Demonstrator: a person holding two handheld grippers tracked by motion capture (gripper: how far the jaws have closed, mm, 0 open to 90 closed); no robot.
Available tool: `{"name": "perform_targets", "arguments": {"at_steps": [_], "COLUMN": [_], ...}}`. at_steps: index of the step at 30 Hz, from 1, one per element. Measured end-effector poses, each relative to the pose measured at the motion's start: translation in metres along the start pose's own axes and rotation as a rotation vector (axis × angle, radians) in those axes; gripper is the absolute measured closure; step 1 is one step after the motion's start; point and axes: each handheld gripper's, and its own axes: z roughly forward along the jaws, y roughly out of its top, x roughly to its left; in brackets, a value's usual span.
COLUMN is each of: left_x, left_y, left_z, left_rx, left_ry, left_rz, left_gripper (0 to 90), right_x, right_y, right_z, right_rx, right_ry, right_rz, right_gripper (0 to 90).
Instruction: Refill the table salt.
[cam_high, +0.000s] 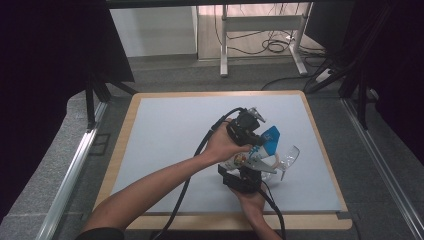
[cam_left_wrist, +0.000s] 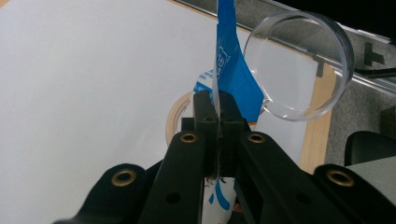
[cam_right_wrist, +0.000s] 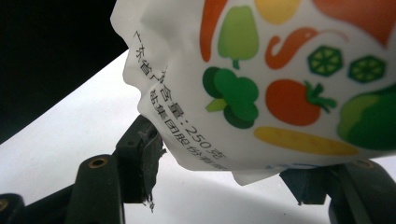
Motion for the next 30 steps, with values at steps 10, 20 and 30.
{"name": "perform_targets", "arguments": {"at_steps": [10,20,30], "left_x": [0.0011,-0.0022,-0.0019], "left_y": [-0.001,0.0028,0.0068], "left_z": [-0.0063,-0.0041,-0.0019], "left_rx": [-0.004,0.012,0.031], "left_ry": [0.01,0.03,0.04], "left_rz": [0.006,0.018,0.016], "left_gripper": [90.0,90.0,90.0], "right_x": [0.0023,0.0016,0.0011], "right_y": [0.0013,0.0045,0.0061], "right_z": [-0.0025,-0.0025,-0.0008], "right_rx": [-0.015,-0.014,-0.021], "right_ry": [0.038,0.068,0.075], "right_rz": [0.012,0.051,0.067], "right_gripper": [35.7,35.7,35.7]}}
